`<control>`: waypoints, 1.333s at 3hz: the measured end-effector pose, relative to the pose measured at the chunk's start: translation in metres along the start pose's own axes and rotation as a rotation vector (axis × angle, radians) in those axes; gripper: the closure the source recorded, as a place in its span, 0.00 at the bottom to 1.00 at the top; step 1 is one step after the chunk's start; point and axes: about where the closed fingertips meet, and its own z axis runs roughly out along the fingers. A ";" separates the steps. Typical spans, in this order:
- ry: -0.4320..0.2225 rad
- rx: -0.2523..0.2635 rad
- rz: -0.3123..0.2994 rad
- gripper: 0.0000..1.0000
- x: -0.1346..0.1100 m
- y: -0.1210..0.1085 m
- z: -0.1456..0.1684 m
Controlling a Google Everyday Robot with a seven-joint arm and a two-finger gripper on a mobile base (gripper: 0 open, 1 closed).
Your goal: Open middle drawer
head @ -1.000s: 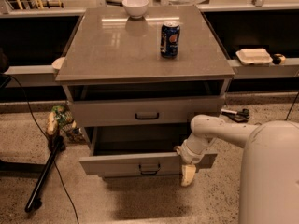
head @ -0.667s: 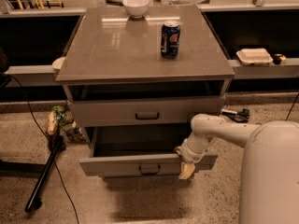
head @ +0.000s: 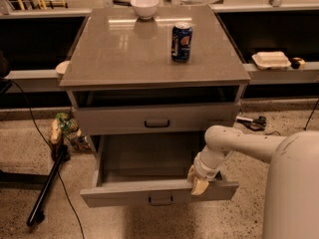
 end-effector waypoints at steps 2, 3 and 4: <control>-0.009 0.010 0.010 1.00 -0.004 0.017 -0.001; -0.064 -0.002 0.048 1.00 -0.008 0.049 0.005; -0.064 -0.002 0.048 1.00 -0.007 0.048 0.005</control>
Offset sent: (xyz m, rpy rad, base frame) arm -0.1480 0.0092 0.0203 0.1961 0.0570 -0.1484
